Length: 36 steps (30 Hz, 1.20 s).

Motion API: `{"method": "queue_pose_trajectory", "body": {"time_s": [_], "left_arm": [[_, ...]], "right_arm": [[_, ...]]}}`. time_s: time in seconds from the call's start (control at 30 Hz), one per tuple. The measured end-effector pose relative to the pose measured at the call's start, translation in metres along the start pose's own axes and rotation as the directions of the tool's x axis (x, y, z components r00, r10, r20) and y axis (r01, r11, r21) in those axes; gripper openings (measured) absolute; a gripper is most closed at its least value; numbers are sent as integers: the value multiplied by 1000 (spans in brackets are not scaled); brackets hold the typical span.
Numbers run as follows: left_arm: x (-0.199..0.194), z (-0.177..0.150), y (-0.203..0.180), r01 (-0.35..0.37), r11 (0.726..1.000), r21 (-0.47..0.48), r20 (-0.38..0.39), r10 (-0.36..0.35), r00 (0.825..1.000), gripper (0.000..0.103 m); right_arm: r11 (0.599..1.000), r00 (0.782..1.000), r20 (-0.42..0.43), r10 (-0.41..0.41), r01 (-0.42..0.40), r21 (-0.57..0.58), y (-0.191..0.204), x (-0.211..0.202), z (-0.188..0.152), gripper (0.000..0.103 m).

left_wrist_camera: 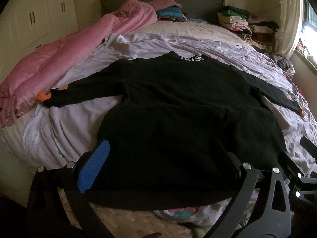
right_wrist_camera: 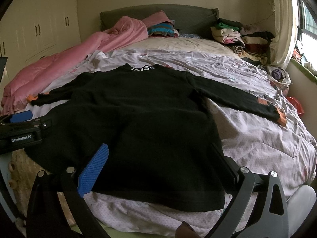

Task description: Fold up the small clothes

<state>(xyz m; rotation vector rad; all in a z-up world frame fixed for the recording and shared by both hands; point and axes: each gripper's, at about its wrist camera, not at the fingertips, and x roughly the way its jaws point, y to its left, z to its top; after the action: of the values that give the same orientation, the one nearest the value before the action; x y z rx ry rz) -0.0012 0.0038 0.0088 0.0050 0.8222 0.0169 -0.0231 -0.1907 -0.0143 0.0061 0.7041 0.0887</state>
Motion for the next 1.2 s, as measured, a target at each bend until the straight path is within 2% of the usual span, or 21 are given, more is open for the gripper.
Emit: {"method": "queue_pose_trajectory", "body": {"time_s": [0.8, 1.2], "left_arm": [[6, 8, 2, 0, 1000, 1, -14, 0, 1000, 94], [27, 24, -11, -26, 999, 19, -29, 27, 999, 94]], "right_arm": [[1000, 1000, -5, 4, -4, 2, 3, 3, 5, 99], [998, 1000, -4, -7, 7, 58, -21, 29, 35, 99]]}}
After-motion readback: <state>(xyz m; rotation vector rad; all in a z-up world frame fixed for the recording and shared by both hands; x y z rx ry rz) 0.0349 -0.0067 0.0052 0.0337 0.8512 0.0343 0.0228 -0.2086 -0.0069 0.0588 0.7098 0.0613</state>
